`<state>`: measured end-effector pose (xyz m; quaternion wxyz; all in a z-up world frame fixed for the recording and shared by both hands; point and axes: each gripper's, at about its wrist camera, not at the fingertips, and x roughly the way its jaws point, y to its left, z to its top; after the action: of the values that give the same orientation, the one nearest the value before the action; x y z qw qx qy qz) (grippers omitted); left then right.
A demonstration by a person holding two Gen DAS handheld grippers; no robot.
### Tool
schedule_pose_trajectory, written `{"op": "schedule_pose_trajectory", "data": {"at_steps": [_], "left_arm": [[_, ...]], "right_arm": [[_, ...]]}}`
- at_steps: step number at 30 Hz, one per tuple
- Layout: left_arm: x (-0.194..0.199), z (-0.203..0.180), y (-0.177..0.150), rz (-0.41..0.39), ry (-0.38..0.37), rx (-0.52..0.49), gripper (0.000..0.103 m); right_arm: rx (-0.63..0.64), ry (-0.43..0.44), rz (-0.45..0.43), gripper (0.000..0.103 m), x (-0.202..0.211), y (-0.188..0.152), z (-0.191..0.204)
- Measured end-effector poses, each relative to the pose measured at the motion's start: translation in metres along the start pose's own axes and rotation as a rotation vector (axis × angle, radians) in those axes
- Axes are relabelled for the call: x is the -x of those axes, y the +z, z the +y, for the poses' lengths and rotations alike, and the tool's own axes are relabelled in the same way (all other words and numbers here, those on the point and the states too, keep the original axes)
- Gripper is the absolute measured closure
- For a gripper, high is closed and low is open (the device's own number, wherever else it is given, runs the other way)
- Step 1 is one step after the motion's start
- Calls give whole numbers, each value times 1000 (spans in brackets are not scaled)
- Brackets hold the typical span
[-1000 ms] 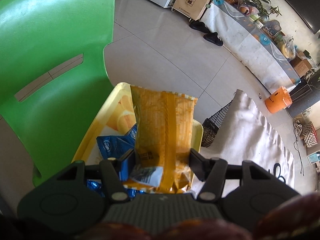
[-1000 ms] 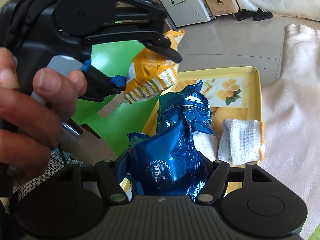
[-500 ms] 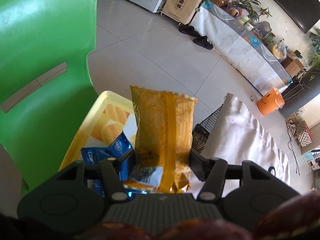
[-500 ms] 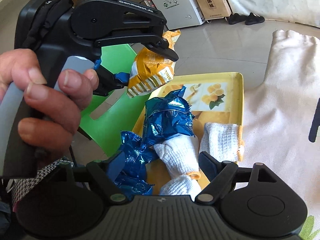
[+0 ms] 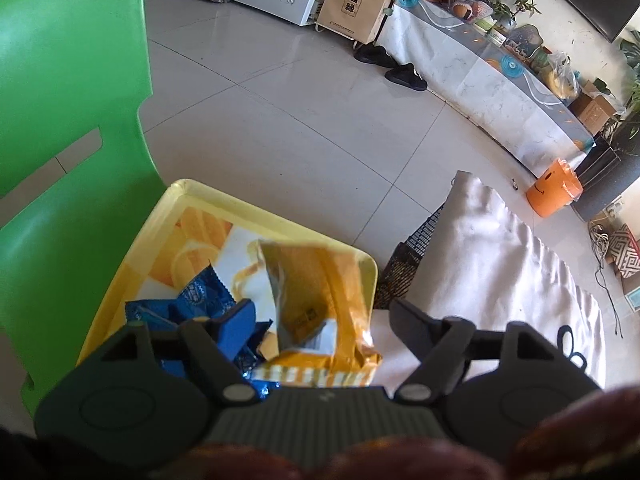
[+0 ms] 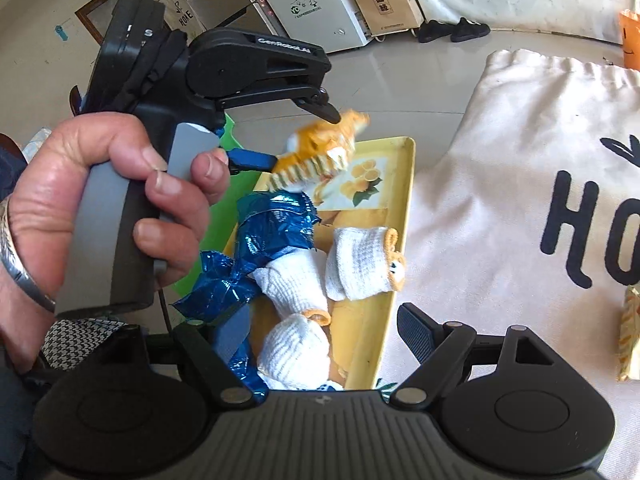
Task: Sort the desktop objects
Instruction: 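Open the right tool to drop the blue packet while the left tool releases the yellow bag on the tray, then move both open tools back toward the white knit ball and croissant packet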
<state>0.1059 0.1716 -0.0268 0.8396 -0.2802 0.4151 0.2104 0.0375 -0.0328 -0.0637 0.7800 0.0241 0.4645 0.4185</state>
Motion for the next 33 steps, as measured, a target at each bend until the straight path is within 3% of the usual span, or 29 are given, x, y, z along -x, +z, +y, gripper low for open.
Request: {"op": "schedule_pose_trajectory", "data": {"at_steps": [10, 23, 27, 33], "left_arm": [[7, -6, -13, 6, 40, 11, 6], [11, -50, -51, 110, -43, -125, 4], [12, -64, -65, 131, -61, -178, 4], [10, -79, -85, 183, -91, -227, 1]], "right_arm": [[-88, -100, -1, 22, 17, 3, -36], [-278, -346, -68, 22, 50, 13, -105], [-364, -380, -83, 22, 60, 13, -124], [-394, -464, -81, 22, 75, 19, -142]]}}
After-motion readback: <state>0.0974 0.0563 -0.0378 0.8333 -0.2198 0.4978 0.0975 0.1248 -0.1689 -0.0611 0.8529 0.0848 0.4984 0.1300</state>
